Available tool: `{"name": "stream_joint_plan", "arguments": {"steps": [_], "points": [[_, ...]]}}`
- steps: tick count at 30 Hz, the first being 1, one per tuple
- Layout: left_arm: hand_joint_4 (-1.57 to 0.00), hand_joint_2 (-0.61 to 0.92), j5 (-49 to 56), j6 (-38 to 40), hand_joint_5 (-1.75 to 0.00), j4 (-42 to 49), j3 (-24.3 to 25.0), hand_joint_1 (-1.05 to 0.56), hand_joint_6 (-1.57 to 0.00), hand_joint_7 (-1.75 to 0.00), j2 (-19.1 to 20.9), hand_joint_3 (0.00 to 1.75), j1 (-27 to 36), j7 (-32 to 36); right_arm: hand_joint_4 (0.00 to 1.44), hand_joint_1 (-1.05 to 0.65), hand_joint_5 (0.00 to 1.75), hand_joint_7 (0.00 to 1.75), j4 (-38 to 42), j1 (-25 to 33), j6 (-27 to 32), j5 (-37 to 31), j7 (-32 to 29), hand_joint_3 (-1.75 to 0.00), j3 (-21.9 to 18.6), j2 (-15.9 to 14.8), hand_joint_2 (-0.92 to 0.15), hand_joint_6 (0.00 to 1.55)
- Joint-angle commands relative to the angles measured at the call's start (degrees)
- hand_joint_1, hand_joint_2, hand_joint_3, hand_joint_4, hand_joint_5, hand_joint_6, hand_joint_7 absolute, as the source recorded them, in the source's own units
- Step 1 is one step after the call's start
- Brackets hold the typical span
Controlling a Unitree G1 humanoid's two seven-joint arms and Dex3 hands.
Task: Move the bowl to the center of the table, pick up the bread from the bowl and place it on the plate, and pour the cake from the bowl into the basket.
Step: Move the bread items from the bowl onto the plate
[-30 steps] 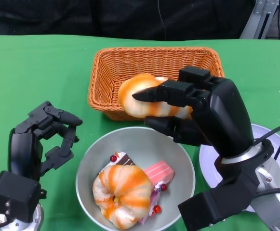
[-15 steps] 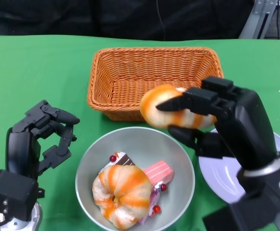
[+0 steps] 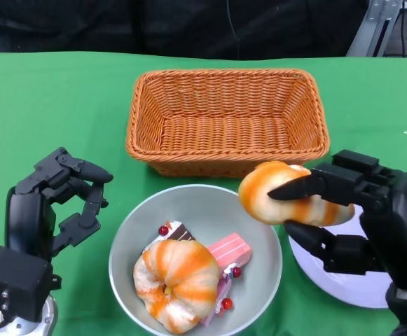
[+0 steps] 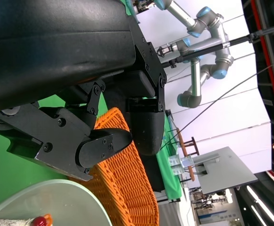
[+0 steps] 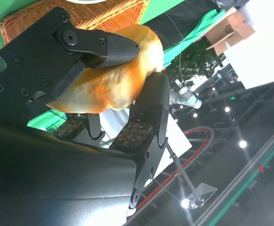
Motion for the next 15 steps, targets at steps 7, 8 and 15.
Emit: {"name": "stream_joint_plan", "arguments": {"steps": [7, 8, 15], "points": [[-0.73, 0.66, -1.4, -1.1, -1.59, 0.7, 0.8, -0.14, -0.77, -1.26, 1.6, 0.82, -0.4, -1.0, 0.91, -0.14, 1.27, 0.97, -0.5, 3.4, 0.1, 1.2, 0.2, -1.04, -2.6, 0.0, -0.39, 0.96], [-0.73, 0.66, -1.6, -1.1, -1.59, 0.8, 0.8, -0.14, -0.77, -1.26, 1.6, 0.82, -0.4, -1.3, 0.91, -0.12, 1.28, 0.97, -0.3, 3.5, 0.0, 1.3, 0.1, -1.04, -2.8, 0.0, -0.39, 0.97], [-0.73, 0.67, -1.6, -1.0, -1.59, 0.8, 1.2, -0.11, -0.77, -1.25, 2.0, 0.81, -0.3, -1.6, 0.89, -0.09, 1.35, 1.01, 1.2, 4.5, 0.6, 1.4, -0.4, -1.08, -4.9, 0.0, -0.38, 0.95]]}}
